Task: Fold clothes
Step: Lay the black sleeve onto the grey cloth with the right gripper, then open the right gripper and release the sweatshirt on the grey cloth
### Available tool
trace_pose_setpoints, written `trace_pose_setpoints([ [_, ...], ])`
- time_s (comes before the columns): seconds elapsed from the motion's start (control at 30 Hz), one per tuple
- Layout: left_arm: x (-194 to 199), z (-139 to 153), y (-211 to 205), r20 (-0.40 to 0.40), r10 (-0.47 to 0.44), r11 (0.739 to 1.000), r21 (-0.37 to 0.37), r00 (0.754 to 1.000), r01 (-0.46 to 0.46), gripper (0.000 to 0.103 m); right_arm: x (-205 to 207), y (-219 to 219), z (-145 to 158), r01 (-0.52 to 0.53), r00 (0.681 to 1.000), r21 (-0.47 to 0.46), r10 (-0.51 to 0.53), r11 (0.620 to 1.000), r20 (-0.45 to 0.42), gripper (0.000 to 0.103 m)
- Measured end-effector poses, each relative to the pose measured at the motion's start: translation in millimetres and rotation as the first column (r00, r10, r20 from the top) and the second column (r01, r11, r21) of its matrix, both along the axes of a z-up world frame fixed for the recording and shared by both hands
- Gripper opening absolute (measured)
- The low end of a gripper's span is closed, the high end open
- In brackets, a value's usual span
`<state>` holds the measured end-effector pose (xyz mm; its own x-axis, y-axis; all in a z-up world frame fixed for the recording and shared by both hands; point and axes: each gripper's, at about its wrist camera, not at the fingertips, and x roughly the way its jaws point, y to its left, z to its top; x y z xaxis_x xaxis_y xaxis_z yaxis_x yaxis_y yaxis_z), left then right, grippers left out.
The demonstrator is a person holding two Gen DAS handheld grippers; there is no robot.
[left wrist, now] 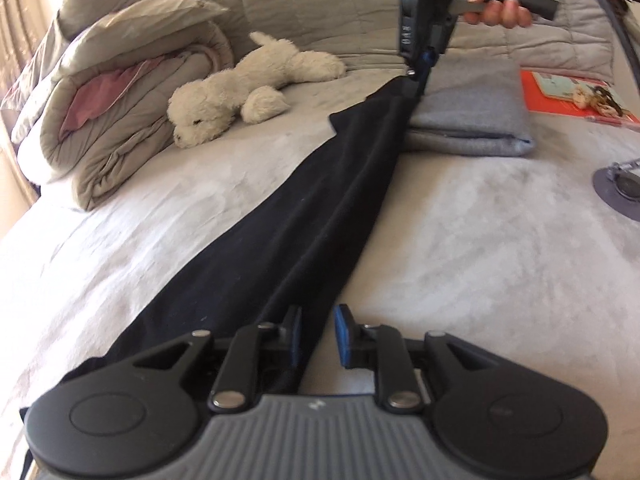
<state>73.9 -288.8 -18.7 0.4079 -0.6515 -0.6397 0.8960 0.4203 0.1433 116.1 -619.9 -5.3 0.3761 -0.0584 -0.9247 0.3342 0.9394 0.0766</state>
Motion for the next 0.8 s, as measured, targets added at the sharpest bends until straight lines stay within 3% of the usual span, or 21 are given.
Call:
trace_pose_setpoints([
  [0.07, 1.4, 2.4, 2.0, -0.014, 0.002, 1.000, -0.013, 1.000, -0.003, 0.005, 0.2, -0.1, -0.4, 0.001, 1.000, -0.004, -0.001, 1.000, 0.001, 0.010],
  [0.1, 2.1, 3.6, 3.0, -0.021, 0.004, 1.000, -0.020, 1.000, -0.004, 0.004, 0.1, -0.1, -0.4, 0.003, 1.000, -0.006, -0.003, 1.000, 0.002, 0.010],
  [0.33, 6.0, 12.6, 10.5, -0.076, -0.001, 0.998, -0.063, 0.997, -0.004, 0.003, -9.8, -2.0, 24.0, 0.007, 0.999, -0.043, -0.004, 0.999, 0.054, 0.007],
  [0.47, 8.7, -5.1, 2.0, -0.147, -0.027, 0.999, 0.027, 0.989, 0.031, 0.004, -13.7, -2.8, 29.5, 0.000, 0.999, -0.083, 0.003, 0.997, 0.039, 0.007],
  [0.57, 6.1, -14.0, -0.1, -0.136, -0.013, 1.000, 0.015, 0.991, 0.015, 0.005, -13.0, 3.0, 15.0, -0.019, 1.000, -0.116, 0.017, 0.993, -0.015, 0.007],
  [0.63, 5.7, -8.7, 2.6, -0.157, 0.012, 1.000, -0.006, 0.988, -0.013, 0.013, -13.6, 8.5, 7.8, -0.033, 0.999, -0.140, 0.029, 0.990, -0.028, 0.008],
  [0.7, 2.5, -2.8, 9.9, -0.164, 0.025, 0.999, -0.038, 0.986, -0.032, 0.036, -15.7, 13.8, 13.9, -0.037, 0.999, -0.170, 0.036, 0.985, -0.008, 0.011],
  [0.73, 0.9, 2.0, 14.2, -0.159, 0.040, 0.997, -0.052, 0.987, -0.049, 0.041, -17.3, 16.6, 19.9, -0.037, 0.999, -0.187, 0.038, 0.982, -0.001, 0.021],
  [0.8, -1.1, 11.1, 24.3, -0.162, 0.081, 0.993, -0.073, 0.983, -0.093, 0.045, -21.4, 22.7, 34.2, -0.035, 0.999, -0.217, 0.040, 0.975, 0.017, 0.030],
])
